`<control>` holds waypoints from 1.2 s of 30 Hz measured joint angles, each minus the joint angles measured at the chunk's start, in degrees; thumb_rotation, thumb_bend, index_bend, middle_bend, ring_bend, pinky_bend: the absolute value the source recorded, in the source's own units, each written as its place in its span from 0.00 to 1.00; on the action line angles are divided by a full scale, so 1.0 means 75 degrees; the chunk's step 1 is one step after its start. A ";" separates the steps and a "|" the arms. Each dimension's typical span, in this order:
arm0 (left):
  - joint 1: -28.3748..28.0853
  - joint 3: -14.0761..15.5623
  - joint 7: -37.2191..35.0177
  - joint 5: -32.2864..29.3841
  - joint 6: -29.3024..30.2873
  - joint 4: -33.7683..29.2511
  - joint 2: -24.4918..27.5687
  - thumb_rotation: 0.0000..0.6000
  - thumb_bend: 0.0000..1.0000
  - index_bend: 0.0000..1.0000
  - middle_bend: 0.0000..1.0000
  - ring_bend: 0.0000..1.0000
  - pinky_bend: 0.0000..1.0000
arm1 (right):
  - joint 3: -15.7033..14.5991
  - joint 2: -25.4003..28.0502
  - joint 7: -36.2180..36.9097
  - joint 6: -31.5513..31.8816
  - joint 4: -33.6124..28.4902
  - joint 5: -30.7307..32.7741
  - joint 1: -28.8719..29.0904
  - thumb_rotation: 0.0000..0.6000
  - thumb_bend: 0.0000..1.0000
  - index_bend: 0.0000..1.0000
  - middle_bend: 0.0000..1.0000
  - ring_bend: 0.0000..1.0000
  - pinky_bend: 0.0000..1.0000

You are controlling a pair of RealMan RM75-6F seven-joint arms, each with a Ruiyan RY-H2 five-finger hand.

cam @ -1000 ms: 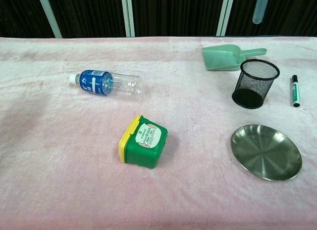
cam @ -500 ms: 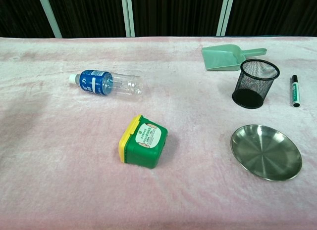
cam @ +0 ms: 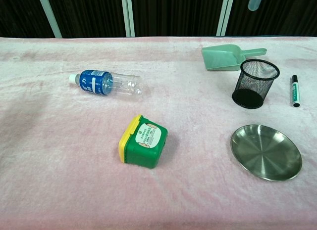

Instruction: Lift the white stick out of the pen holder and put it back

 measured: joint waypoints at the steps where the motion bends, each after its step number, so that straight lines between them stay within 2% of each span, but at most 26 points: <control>1: -0.0001 0.0000 0.0000 -0.0001 -0.0002 0.0000 0.0002 1.00 0.32 0.12 0.02 0.00 0.00 | -0.0056 -0.0052 -0.0564 0.0115 0.0074 0.0196 0.0023 1.00 0.38 0.63 0.06 0.20 0.19; 5: -0.0006 -0.0002 -0.0008 -0.0010 -0.0018 -0.0006 0.0013 1.00 0.32 0.12 0.02 0.00 0.00 | -0.0305 -0.0317 -0.3232 0.0830 0.0313 0.1238 0.0151 1.00 0.39 0.63 0.06 0.20 0.19; 10: -0.0014 0.0003 -0.0009 0.0004 -0.0029 -0.0012 0.0019 1.00 0.32 0.12 0.02 0.00 0.00 | -0.0626 -0.0770 -0.6557 0.2158 0.0334 0.2861 0.0460 1.00 0.39 0.63 0.06 0.20 0.19; 13: -0.0012 0.0001 -0.0023 -0.0004 -0.0028 -0.0014 0.0024 1.00 0.32 0.12 0.02 0.00 0.00 | -0.0734 -0.0948 -0.7797 0.2686 0.0127 0.3909 0.0667 1.00 0.39 0.63 0.06 0.20 0.19; 16: -0.0015 -0.0006 -0.0044 -0.0015 -0.0035 -0.0013 0.0034 1.00 0.32 0.12 0.02 0.00 0.00 | -0.0749 -0.0986 -0.8273 0.2727 -0.0217 0.4427 0.0827 1.00 0.39 0.64 0.06 0.20 0.19; 20: -0.0018 0.0005 -0.0046 -0.0010 -0.0051 -0.0005 0.0036 1.00 0.32 0.12 0.02 0.00 0.00 | -0.0617 -0.0904 -0.7753 0.2301 -0.0792 0.4579 0.0955 1.00 0.39 0.64 0.06 0.20 0.20; 26: -0.0019 0.0007 -0.0063 -0.0006 -0.0055 -0.0003 0.0042 1.00 0.32 0.12 0.02 0.00 0.00 | -0.0112 -0.0656 -0.5334 0.1073 -0.1617 0.4494 0.0962 1.00 0.39 0.64 0.06 0.20 0.21; 30: -0.0020 0.0009 -0.0065 -0.0006 -0.0058 0.0003 0.0044 1.00 0.32 0.12 0.02 0.00 0.00 | 0.0357 -0.0450 -0.3673 0.0200 -0.1899 0.4102 0.0799 1.00 0.39 0.64 0.06 0.20 0.21; 33: -0.0023 0.0009 -0.0055 -0.0009 -0.0062 0.0008 0.0039 1.00 0.32 0.12 0.02 0.00 0.00 | 0.0546 -0.0306 -0.3065 -0.0139 -0.1881 0.3573 0.0607 1.00 0.39 0.64 0.06 0.20 0.21; 36: -0.0025 0.0011 -0.0023 -0.0011 -0.0063 0.0003 0.0028 1.00 0.32 0.12 0.02 0.00 0.00 | 0.0546 -0.0188 -0.2750 -0.0250 -0.1730 0.3088 0.0413 1.00 0.39 0.64 0.06 0.20 0.21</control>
